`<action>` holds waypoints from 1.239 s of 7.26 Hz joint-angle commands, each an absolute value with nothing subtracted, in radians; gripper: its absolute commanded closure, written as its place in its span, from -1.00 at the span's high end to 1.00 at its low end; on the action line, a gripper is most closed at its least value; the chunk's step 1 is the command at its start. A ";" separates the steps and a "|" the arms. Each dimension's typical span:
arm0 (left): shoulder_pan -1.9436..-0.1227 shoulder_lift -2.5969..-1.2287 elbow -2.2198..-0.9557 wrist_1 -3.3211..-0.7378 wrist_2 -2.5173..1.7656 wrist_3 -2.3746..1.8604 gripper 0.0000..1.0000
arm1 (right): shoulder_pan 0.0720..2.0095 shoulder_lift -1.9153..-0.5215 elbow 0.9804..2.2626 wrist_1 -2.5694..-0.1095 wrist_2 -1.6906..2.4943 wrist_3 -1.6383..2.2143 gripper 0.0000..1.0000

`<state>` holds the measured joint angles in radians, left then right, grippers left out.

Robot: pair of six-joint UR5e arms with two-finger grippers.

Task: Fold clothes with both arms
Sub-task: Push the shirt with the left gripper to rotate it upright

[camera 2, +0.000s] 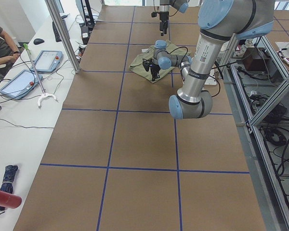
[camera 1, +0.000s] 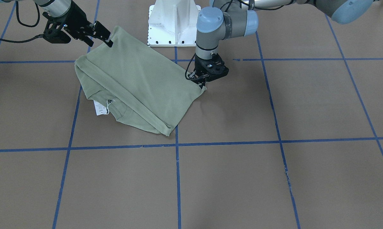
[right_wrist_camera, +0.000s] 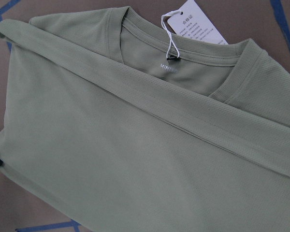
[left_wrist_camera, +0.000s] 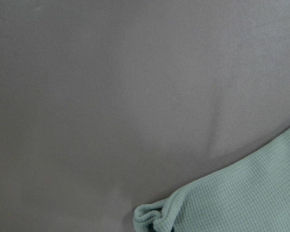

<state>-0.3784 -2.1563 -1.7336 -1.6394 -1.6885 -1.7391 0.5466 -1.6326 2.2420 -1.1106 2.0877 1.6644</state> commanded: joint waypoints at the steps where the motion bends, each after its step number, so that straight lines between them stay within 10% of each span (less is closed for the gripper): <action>1: -0.457 -2.164 -1.730 -1.637 -1.689 -1.724 -1.00 | 0.552 -1.632 2.240 -1.111 2.088 1.664 1.00; 9: -0.690 -2.357 -1.303 -1.932 -1.638 -1.435 -1.00 | 0.574 -1.632 2.237 -1.112 2.088 1.666 1.00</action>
